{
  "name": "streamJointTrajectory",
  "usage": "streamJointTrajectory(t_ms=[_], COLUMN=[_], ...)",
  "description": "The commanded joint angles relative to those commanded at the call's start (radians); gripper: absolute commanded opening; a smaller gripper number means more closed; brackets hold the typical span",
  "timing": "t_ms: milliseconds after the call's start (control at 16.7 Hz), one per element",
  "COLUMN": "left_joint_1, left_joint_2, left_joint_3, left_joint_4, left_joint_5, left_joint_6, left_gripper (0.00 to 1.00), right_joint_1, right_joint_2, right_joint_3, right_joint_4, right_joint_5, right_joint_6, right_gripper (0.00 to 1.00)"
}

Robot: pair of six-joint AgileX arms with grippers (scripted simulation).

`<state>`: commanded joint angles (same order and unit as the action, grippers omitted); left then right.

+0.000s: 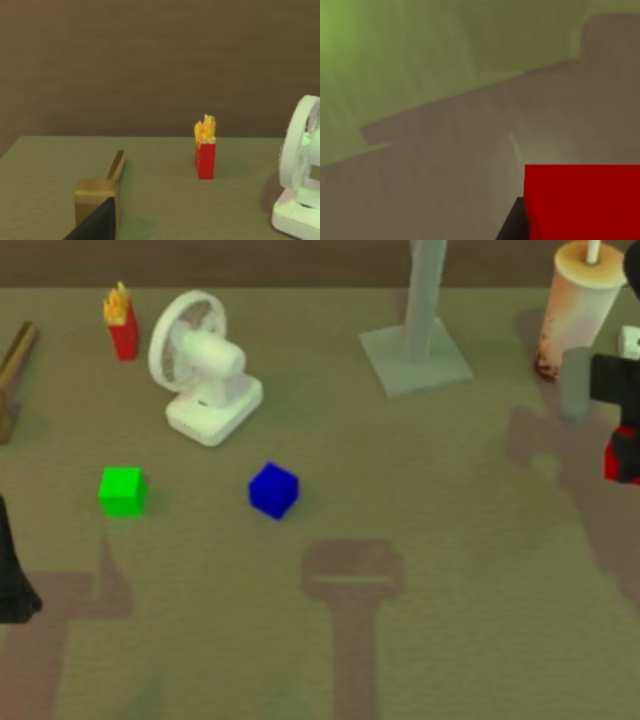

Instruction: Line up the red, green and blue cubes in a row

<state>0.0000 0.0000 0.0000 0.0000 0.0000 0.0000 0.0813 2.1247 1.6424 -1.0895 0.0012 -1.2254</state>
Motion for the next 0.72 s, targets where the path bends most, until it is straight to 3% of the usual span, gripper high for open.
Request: streamJointTrajectory(t_ms=[420, 720], left_joint_1=[0.000, 0.000], left_joint_2=[0.000, 0.000], left_joint_3=[0.000, 0.000], left_joint_4=[0.000, 0.000], left_joint_5=[0.000, 0.000], left_joint_6=[0.000, 0.000], left_gripper=[1.00, 1.00], right_joint_1=[0.032, 0.277], right_joint_2=[0.016, 0.098], right_joint_3=[0.028, 0.181], right_joint_4=[-0.014, -0.088], right_joint_5=[0.000, 0.000], right_joint_6=[0.027, 0.195], right_gripper=[0.00, 0.00])
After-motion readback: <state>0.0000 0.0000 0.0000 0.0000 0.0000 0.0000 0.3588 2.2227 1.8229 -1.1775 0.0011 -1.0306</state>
